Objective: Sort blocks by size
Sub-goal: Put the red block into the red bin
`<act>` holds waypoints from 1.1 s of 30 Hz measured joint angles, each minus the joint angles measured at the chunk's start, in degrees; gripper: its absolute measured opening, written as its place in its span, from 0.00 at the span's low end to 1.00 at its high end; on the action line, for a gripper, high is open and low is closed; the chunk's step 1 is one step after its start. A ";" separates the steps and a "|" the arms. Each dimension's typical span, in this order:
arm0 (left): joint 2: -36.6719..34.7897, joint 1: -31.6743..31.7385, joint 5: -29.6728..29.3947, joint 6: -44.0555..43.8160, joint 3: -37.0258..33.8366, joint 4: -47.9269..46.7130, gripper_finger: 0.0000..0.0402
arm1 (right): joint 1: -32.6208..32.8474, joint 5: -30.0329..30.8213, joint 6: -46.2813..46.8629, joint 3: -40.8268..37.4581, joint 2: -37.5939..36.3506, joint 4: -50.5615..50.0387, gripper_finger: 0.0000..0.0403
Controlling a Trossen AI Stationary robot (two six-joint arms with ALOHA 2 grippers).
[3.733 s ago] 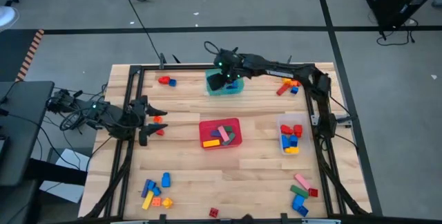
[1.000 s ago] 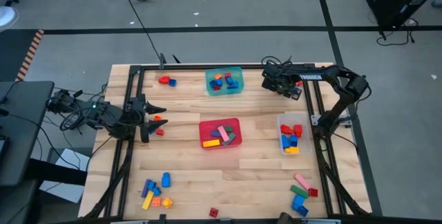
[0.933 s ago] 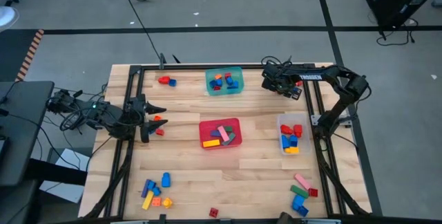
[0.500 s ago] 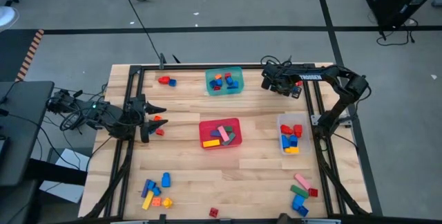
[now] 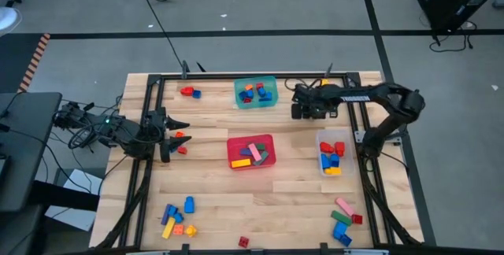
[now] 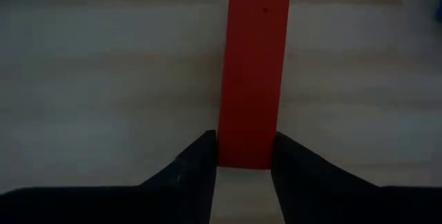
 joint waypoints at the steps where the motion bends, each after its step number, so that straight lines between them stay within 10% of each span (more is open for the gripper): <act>1: 0.00 0.00 0.00 0.00 0.00 0.00 0.60 | 1.50 0.17 -0.48 0.00 -1.38 -0.29 0.32; 16: 0.00 -0.02 0.00 0.13 0.00 0.25 0.60 | 24.29 3.38 -20.80 1.33 -17.71 22.09 0.32; 33: 0.00 -0.02 -0.02 0.13 0.00 1.88 0.60 | 30.96 -4.69 -43.35 36.14 9.29 4.68 0.32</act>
